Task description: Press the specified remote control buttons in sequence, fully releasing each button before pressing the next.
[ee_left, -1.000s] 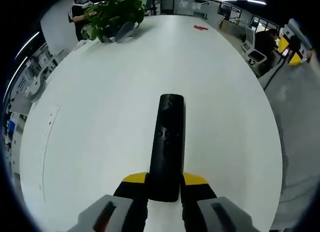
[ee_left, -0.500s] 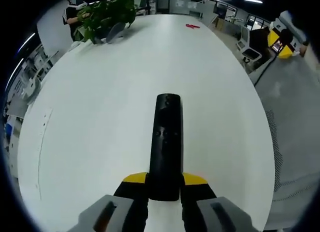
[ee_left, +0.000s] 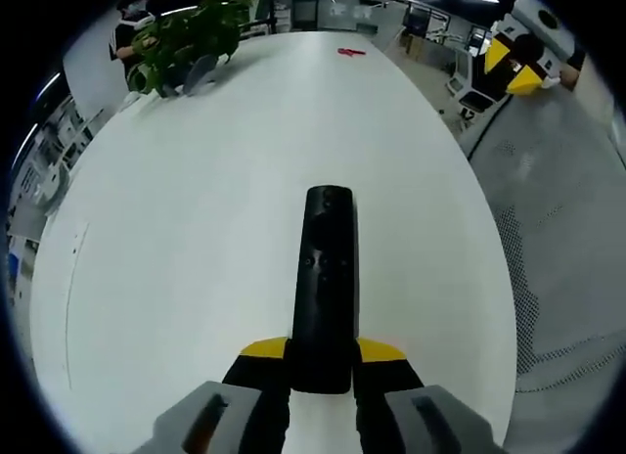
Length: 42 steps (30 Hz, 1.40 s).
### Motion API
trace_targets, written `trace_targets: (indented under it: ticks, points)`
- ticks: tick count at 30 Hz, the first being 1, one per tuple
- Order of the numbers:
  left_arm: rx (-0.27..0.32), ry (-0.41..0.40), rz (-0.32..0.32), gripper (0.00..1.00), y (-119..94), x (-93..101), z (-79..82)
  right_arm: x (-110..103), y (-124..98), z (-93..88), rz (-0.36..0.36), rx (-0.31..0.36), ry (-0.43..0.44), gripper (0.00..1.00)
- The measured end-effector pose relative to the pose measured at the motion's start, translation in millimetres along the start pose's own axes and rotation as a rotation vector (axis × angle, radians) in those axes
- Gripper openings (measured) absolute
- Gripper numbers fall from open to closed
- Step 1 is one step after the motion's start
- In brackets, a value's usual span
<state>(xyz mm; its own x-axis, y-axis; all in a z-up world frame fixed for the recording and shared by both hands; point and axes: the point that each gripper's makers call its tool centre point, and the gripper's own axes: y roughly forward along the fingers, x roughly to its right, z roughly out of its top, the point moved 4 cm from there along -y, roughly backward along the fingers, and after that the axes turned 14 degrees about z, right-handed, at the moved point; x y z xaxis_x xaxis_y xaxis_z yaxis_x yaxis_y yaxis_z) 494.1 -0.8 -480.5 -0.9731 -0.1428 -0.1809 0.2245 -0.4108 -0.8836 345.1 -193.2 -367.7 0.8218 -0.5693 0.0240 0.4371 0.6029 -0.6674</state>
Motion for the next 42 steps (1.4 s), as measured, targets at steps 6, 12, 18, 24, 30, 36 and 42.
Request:
trace_targets:
  ticks: [6,12,18,24,30,36,42]
  points:
    - [0.009,0.004,-0.005,0.24,-4.4,13.7,0.9,-0.9,0.6,-0.5,0.004,-0.009,-0.007,0.09]
    - [0.022,0.009,-0.015,0.24,-6.4,28.5,0.6,-1.6,1.2,-0.7,0.007,-0.016,-0.015,0.09]
    - [0.025,0.027,-0.025,0.24,-8.9,43.1,-0.6,-2.4,2.3,-1.3,0.012,-0.028,-0.028,0.09]
    - [0.034,0.03,-0.021,0.24,-13.6,60.8,-2.9,-2.3,2.2,-1.7,0.008,-0.033,-0.034,0.08]
    - [0.038,0.01,-0.036,0.24,-16.3,77.3,-7.4,-2.9,2.7,-2.0,0.007,-0.043,-0.044,0.08]
    - [0.039,-0.001,-0.039,0.24,-23.2,91.0,-12.6,-4.0,3.7,-2.8,0.008,-0.059,-0.062,0.08]
    - [0.039,-0.007,-0.025,0.24,-28.8,109.8,-19.3,-3.9,3.5,-3.1,0.005,-0.062,-0.065,0.08]
